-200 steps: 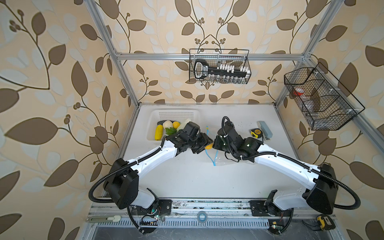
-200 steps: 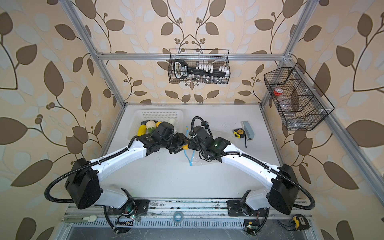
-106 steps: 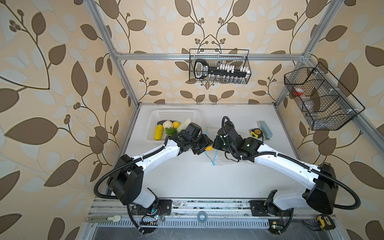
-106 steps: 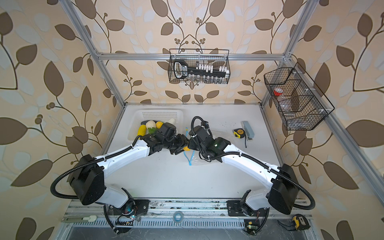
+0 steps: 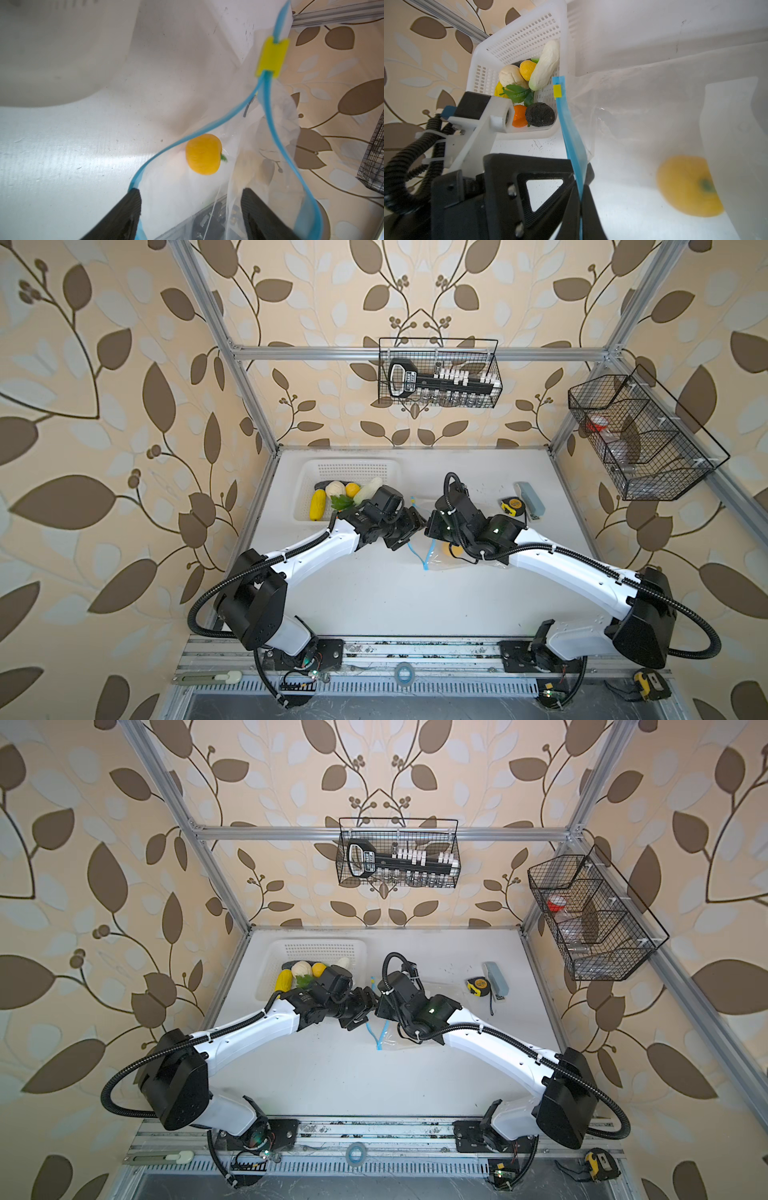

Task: Place the food in the zip-top bag and seal the zipper
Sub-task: 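Withdraw the left gripper from the bag back toward the white basket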

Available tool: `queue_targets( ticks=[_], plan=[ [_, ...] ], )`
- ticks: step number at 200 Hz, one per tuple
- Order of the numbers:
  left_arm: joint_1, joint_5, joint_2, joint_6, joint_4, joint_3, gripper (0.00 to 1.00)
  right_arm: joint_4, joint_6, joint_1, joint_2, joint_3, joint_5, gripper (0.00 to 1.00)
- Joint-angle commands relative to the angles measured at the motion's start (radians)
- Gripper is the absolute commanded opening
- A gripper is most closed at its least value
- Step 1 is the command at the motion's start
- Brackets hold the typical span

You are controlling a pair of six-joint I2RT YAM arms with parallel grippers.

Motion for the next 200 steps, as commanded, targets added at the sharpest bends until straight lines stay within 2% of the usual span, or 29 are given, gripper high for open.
queue_targets(
  ticks=[1, 67, 97, 139, 184, 200],
  plan=[
    [-0.01, -0.011, -0.02, 0.015, 0.013, 0.007, 0.77, 0.01, 0.015, -0.005, -0.015, 0.002, -0.005, 0.0],
    [-0.015, -0.042, -0.039, 0.033, -0.022, 0.011, 0.77, 0.019, 0.016, -0.005, -0.012, -0.008, -0.007, 0.0],
    [-0.015, -0.073, -0.038, 0.085, -0.098, 0.046, 0.77, 0.023, 0.021, -0.005, -0.012, -0.02, -0.008, 0.0],
    [-0.015, -0.093, -0.105, 0.146, -0.17, 0.083, 0.77, 0.024, 0.017, -0.005, -0.026, -0.036, 0.0, 0.0],
    [-0.013, -0.15, -0.13, 0.196, -0.237, 0.133, 0.77, 0.019, 0.014, -0.005, -0.034, -0.04, 0.004, 0.0],
    [-0.003, -0.204, -0.126, 0.214, -0.268, 0.159, 0.78, 0.019, 0.012, -0.006, -0.035, -0.042, 0.006, 0.0]
  ],
)
